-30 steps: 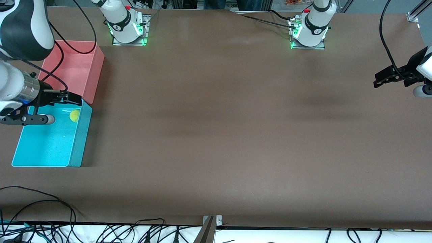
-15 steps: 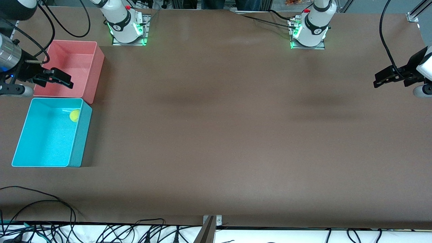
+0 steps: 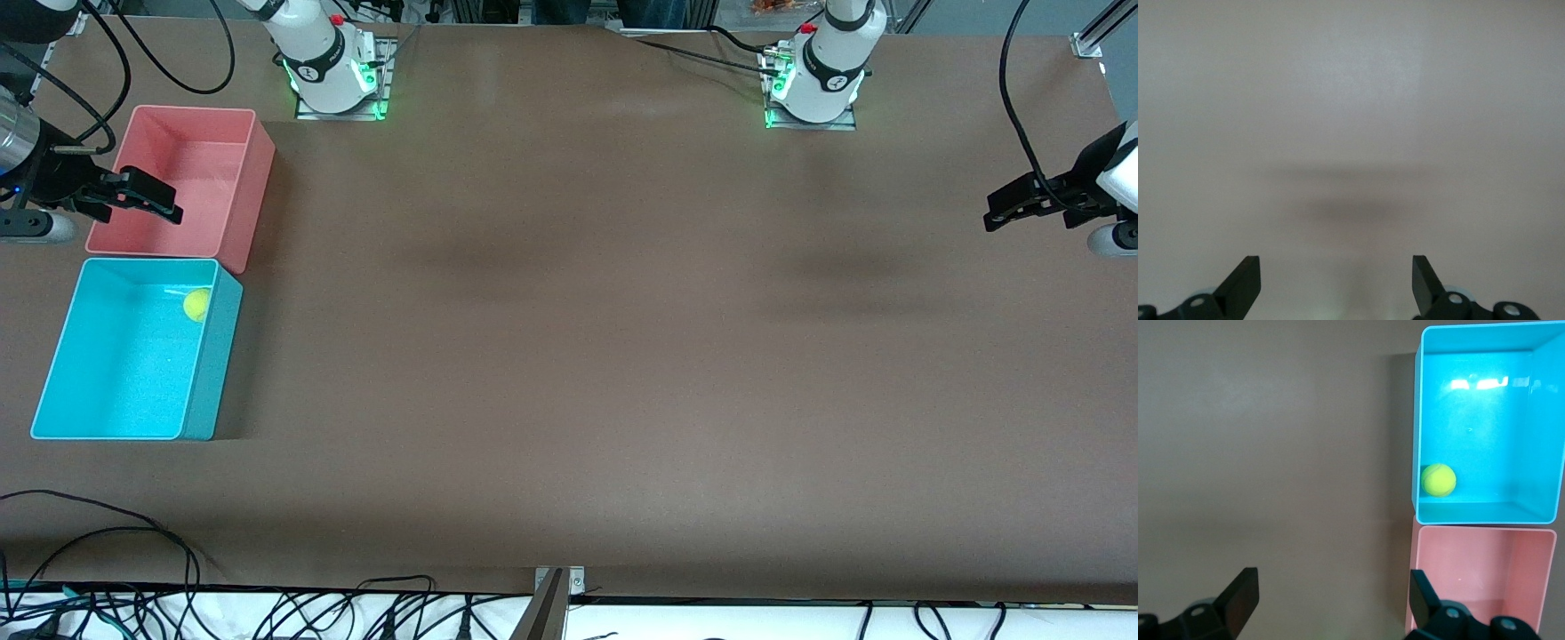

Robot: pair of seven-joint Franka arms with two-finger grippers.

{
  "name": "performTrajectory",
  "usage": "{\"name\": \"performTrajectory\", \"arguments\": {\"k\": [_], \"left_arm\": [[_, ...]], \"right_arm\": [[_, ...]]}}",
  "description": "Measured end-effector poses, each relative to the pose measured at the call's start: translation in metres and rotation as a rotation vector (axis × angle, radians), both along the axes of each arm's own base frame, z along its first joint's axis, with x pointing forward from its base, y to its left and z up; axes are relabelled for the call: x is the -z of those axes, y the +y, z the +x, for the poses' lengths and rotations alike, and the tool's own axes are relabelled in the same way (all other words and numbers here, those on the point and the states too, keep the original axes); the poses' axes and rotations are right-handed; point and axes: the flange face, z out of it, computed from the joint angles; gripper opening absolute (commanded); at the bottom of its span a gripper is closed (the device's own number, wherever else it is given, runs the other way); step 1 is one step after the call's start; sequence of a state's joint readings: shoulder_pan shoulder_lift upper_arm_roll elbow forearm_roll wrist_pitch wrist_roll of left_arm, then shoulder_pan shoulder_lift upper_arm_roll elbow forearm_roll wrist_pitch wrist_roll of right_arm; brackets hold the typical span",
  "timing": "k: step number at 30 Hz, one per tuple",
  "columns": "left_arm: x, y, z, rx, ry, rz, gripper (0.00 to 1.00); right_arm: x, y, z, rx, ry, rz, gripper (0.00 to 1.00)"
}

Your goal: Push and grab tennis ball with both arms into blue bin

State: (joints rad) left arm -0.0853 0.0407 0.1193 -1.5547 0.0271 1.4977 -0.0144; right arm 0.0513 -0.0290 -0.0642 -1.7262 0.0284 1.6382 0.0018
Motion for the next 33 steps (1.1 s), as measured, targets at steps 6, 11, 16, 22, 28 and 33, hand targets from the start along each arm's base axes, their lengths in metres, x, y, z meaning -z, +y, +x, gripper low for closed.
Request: {"name": "performTrajectory", "arguments": {"k": [6, 11, 16, 22, 28, 33], "left_arm": [[0.0, 0.0, 0.0, 0.0, 0.0, 0.0, 1.0], [0.0, 0.0, 0.0, 0.0, 0.0, 0.0, 1.0], [0.0, 0.0, 0.0, 0.0, 0.0, 0.0, 1.0], [0.0, 0.0, 0.0, 0.0, 0.0, 0.0, 1.0], [0.0, 0.0, 0.0, 0.0, 0.0, 0.0, 1.0], [0.0, 0.0, 0.0, 0.0, 0.0, 0.0, 1.0]], "right_arm": [[0.0, 0.007, 0.0, -0.02, 0.0, -0.01, 1.0], [0.0, 0.01, 0.0, -0.026, 0.0, -0.011, 1.0], [0.0, 0.012, 0.0, -0.029, -0.001, -0.012, 1.0], [-0.001, 0.012, 0.0, -0.033, -0.004, -0.012, 1.0], [-0.002, 0.012, 0.001, -0.034, -0.007, -0.012, 1.0], [-0.003, 0.012, 0.002, -0.036, -0.01, -0.012, 1.0]]}}
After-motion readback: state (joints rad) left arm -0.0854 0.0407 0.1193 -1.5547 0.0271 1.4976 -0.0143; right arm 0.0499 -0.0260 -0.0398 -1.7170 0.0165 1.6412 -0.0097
